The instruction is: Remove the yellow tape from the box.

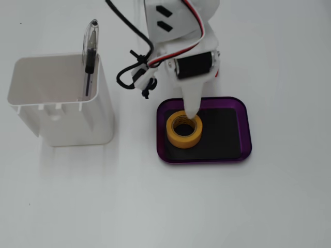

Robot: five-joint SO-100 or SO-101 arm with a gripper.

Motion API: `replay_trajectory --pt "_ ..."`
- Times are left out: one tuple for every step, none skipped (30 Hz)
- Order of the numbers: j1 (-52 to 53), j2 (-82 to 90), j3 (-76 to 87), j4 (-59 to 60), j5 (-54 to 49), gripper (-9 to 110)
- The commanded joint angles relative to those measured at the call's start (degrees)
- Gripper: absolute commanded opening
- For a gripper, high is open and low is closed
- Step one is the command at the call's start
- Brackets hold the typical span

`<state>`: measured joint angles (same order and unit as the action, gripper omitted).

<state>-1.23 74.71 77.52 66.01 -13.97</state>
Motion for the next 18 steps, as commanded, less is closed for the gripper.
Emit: replay_trajectory --pt "1.7 -1.8 -4.5 -0.3 0.4 13" --pt "1.9 -2.5 -4.5 -0.3 0.3 13" --pt "1.9 -3.0 -4.5 -0.3 0.3 13" --pt "1.9 -3.6 -4.5 -0.3 0.3 13" --pt "1.9 -4.1 -4.5 -0.3 0.3 13" --pt "1.9 -4.4 -4.5 -0.4 0.3 13" --pt "1.9 -4.7 -4.5 -0.4 0.3 13" --pt "1.9 -4.8 -4.4 -0.4 0.3 12" --pt "1.9 -5.0 -4.4 -0.4 0.2 12" --pt "1.9 -5.2 -4.1 -1.0 0.2 12" --pt "1.9 -5.4 -3.9 -1.9 0.2 12" --pt "1.8 -5.7 -3.8 -2.5 0.2 12" --pt "1.8 -6.0 -3.8 -2.8 0.2 12" --pt "1.8 -6.2 -3.8 -2.8 0.2 10" --pt "1.7 -6.4 -3.8 -2.8 0.2 8" --pt "1.5 -6.6 -4.0 -2.8 0.4 4" --pt "1.4 -6.6 -4.3 -2.8 0.7 0" --pt "1.3 -6.6 -4.4 -2.8 0.9 -1"
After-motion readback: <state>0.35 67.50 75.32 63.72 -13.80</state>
